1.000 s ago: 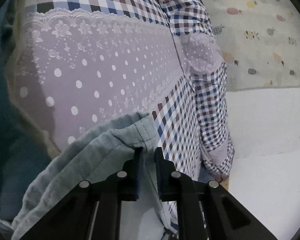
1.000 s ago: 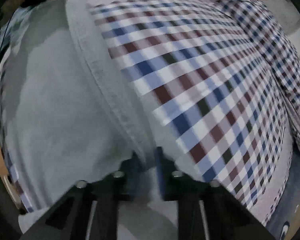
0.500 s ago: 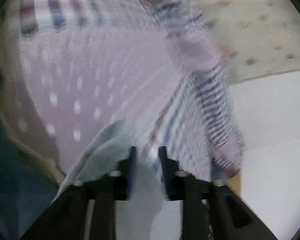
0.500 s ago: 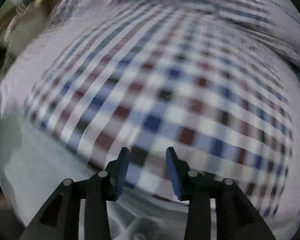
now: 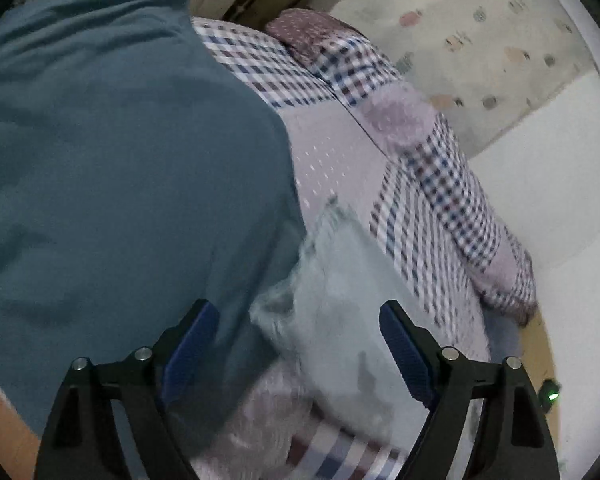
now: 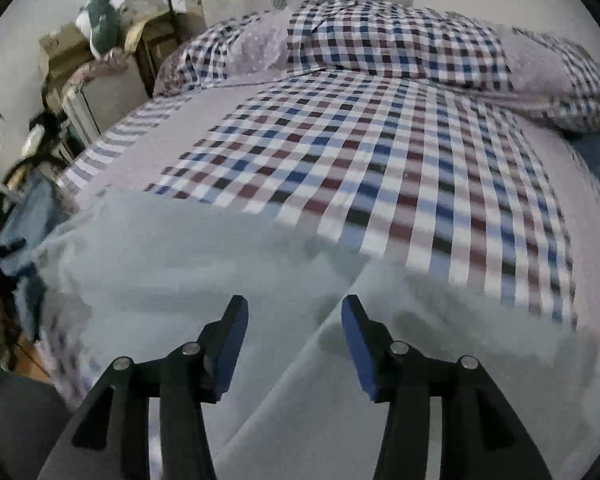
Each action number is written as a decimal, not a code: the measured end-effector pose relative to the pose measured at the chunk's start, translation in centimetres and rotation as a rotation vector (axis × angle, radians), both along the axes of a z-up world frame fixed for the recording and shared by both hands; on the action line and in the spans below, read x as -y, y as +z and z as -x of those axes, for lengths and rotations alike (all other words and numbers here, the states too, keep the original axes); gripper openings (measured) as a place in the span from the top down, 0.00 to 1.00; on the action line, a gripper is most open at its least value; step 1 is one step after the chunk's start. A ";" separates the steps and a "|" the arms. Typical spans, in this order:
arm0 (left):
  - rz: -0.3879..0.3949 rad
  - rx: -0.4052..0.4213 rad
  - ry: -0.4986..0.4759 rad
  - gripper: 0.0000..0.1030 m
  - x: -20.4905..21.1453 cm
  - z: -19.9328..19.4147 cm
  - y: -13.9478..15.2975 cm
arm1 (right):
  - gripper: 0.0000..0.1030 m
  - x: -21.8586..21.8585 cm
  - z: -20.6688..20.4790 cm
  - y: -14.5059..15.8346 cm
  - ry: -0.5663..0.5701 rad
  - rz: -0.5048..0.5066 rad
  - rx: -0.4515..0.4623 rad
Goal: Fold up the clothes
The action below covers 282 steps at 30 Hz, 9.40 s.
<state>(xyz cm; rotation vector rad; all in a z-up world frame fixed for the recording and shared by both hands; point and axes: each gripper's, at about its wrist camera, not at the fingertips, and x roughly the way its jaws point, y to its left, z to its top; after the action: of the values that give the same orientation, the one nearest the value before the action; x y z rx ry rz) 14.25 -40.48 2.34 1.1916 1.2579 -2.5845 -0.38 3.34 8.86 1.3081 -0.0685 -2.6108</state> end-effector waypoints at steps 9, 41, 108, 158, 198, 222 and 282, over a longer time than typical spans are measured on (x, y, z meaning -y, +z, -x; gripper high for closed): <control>0.011 0.084 0.143 0.87 0.7 -0.6 -1.5 | 0.48 -1.0 -9.4 0.0 -0.074 0.018 0.031; -0.158 0.032 -0.743 0.24 -34.3 -0.3 -0.5 | 0.37 -3.1 -24.2 -0.9 -0.025 -0.234 -0.270; 0.042 -0.063 -0.644 0.30 -33.8 11.2 1.3 | 0.36 -2.5 -16.7 -3.1 0.090 -0.147 -0.198; 0.928 -0.674 -1.177 0.23 -71.2 -17.4 4.1 | 0.22 -34.8 -38.8 3.1 -1.101 0.232 -0.458; 0.645 -0.712 -1.145 0.88 -68.5 -16.8 8.2 | 0.22 -44.1 -19.1 -0.9 -0.460 0.710 0.072; 0.334 -0.751 -0.661 0.90 -43.2 -9.1 17.1 | 0.96 -16.5 -2.8 18.2 -0.246 0.187 -0.125; 0.136 -0.091 0.235 0.70 3.0 -4.4 -1.5 | 0.26 2.6 -10.1 3.5 -0.081 -0.261 -0.045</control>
<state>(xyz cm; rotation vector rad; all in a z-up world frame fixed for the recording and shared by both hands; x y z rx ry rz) 18.65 -43.52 0.84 0.8568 1.1383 -2.5279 9.70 0.75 12.40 1.3502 0.2387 -2.7915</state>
